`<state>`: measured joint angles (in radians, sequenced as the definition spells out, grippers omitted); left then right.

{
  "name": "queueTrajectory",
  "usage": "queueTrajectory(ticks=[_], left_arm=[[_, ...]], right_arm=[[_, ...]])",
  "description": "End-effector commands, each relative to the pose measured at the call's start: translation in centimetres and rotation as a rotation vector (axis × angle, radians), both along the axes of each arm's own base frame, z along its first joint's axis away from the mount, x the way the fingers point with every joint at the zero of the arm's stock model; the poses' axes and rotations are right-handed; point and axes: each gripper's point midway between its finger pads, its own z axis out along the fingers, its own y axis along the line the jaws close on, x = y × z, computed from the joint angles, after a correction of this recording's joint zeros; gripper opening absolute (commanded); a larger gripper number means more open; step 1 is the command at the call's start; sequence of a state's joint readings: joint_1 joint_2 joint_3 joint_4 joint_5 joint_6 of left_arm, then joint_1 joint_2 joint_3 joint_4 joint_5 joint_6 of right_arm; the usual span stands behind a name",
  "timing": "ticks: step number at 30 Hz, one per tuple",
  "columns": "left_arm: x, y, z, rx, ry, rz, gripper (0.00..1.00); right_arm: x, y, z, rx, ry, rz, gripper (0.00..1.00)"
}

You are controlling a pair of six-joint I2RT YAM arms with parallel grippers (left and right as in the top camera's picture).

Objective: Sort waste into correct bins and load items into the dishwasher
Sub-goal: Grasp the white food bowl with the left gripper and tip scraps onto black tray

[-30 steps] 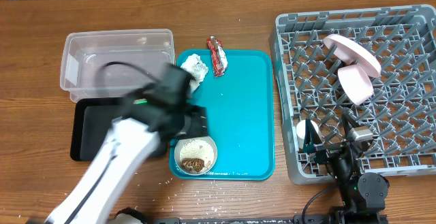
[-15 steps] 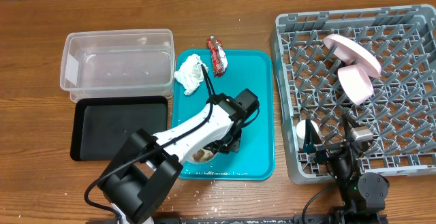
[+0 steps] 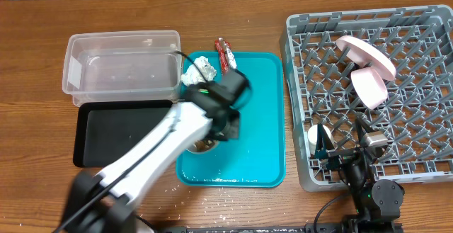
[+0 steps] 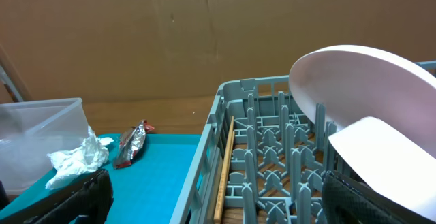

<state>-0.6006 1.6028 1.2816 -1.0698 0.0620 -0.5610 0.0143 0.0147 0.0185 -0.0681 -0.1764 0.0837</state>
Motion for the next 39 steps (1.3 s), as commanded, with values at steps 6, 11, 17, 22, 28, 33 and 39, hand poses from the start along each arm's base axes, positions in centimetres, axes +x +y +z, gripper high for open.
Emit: queueTrajectory(ticks=[6, 11, 17, 22, 28, 33, 39], left_arm=[[4.1, 10.6, 4.4, -0.501, -0.072, 0.139, 0.04], [4.1, 14.8, 2.4, -0.738, -0.150, 0.181, 0.04], [3.0, 16.9, 4.0, -1.063, -0.424, 0.156, 0.05], [2.8, 19.6, 5.5, -1.136, -0.578, 0.210, 0.05], [2.8, 21.3, 7.7, -1.206, -0.711, 0.217, 0.05], [2.7, 21.2, 7.5, -1.188, -0.731, 0.195, 0.04], [2.5, 21.2, 4.5, -1.050, -0.622, 0.212, 0.07]], right_arm=[[0.0, -0.1, -0.1, -0.003, -0.009, -0.002, 1.00], [0.0, -0.1, -0.1, -0.003, -0.009, -0.002, 1.00], [0.0, -0.1, -0.1, -0.003, -0.009, -0.002, 1.00], [0.0, -0.1, -0.1, -0.003, -0.009, -0.002, 1.00], [0.0, -0.1, -0.1, -0.003, -0.009, -0.002, 1.00], [0.0, -0.1, -0.1, -0.003, -0.009, -0.002, 1.00], [0.0, -0.1, -0.1, -0.003, -0.009, -0.002, 1.00]])
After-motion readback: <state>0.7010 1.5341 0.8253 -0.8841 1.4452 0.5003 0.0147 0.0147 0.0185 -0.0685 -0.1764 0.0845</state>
